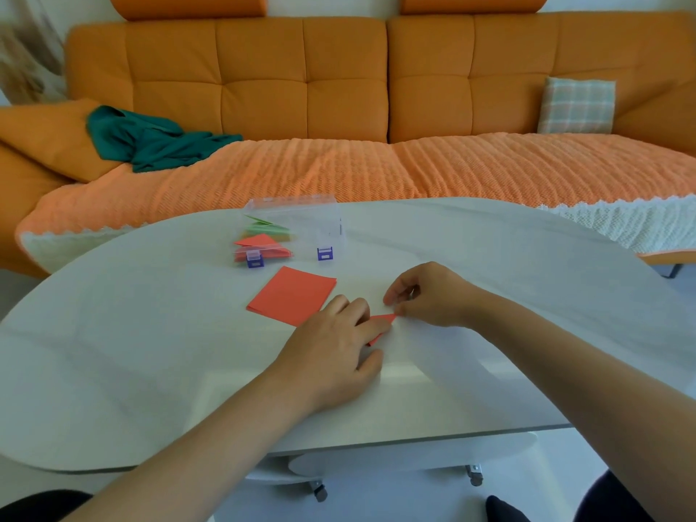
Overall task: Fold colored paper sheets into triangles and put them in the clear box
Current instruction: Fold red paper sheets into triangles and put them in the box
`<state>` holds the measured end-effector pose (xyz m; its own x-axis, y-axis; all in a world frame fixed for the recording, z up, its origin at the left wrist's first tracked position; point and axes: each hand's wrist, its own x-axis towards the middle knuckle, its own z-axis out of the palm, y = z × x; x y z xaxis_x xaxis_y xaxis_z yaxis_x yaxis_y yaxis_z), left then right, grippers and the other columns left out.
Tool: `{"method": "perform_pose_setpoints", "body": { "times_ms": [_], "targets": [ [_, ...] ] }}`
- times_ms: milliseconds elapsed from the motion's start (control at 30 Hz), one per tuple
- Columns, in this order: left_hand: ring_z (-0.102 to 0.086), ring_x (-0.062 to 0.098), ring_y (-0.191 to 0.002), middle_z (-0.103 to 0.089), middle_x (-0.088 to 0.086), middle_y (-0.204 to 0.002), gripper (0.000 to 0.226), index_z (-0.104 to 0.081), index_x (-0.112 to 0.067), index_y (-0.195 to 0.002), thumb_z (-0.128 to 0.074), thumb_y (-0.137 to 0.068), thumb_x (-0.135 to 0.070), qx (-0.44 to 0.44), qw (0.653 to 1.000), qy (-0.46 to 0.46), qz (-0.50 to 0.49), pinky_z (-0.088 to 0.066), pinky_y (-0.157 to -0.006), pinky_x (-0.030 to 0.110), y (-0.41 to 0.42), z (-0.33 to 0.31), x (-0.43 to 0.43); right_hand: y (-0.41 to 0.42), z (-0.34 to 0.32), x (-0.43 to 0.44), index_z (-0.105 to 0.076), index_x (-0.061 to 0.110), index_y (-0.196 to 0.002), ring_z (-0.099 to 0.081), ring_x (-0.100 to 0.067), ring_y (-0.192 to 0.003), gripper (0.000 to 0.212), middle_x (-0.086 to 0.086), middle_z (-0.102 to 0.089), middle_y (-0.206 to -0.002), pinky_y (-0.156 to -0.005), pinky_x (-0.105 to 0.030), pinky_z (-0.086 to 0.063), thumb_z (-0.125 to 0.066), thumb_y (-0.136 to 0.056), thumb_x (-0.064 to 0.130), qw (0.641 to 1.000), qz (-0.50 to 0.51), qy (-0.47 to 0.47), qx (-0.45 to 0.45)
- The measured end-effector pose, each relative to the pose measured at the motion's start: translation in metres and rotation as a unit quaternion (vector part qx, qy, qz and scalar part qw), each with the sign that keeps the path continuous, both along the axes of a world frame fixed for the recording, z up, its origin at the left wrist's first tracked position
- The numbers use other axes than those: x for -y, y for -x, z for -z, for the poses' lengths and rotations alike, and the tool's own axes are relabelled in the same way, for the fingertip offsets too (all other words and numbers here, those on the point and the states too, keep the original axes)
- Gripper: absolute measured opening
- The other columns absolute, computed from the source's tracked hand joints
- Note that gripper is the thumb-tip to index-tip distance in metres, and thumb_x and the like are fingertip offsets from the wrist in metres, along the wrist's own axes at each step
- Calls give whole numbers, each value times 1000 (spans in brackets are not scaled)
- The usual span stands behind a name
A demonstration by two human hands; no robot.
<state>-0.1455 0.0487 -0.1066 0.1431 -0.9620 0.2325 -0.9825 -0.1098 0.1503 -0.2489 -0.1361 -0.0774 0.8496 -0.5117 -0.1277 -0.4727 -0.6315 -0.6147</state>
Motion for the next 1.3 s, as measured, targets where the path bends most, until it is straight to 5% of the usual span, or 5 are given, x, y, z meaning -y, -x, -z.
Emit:
{"method": "perform_pose_setpoints", "body": {
  "times_ms": [167,300,833,1100,1300],
  "targets": [
    [-39,16,-99,-49,-7,-107,48,-50,-33,-141,-38,-95,-41,6,1000,3,-7,-43,-85,29,2,1,-2,0,3,-3,-76,30,-89,-57,-6,-73,30,10,-68,-88,-62,-13,-44,-53,-90,10,1000,28,6,1],
    [-39,15,-98,-48,-7,-104,48,-52,-35,-138,-36,-93,-43,-6,1000,4,-17,-45,-84,32,2,0,-1,0,8,-13,-69,31,-94,-54,-5,-75,10,12,-60,-87,-66,-18,-42,-67,-86,27,1000,16,-5,7],
    [-39,5,-120,-44,-16,-123,42,-58,-32,-125,-41,-88,-40,-119,993,-15,3,-43,-99,33,1,-3,-29,-1,6,-13,-69,33,-94,-51,-6,-70,14,11,-56,-81,-67,-21,-45,-76,-83,28,1000,21,5,7],
    [-31,-6,-131,-39,-22,-143,32,-56,-35,-128,-49,-98,-32,-140,990,-28,17,-24,-103,8,-1,-7,-43,0,6,-14,-70,33,-96,-51,-7,-72,12,10,-56,-84,-67,-20,-43,-74,-85,28,1000,12,3,2],
    [-45,4,-103,-52,-17,-108,25,-52,-31,-110,-60,-92,-45,-146,989,15,-8,-42,-91,29,-3,-6,-26,0,6,-23,-69,36,-89,-54,-9,-75,15,8,-61,-85,-72,-24,-48,-65,-89,22,999,-6,37,4]
  ]
}}
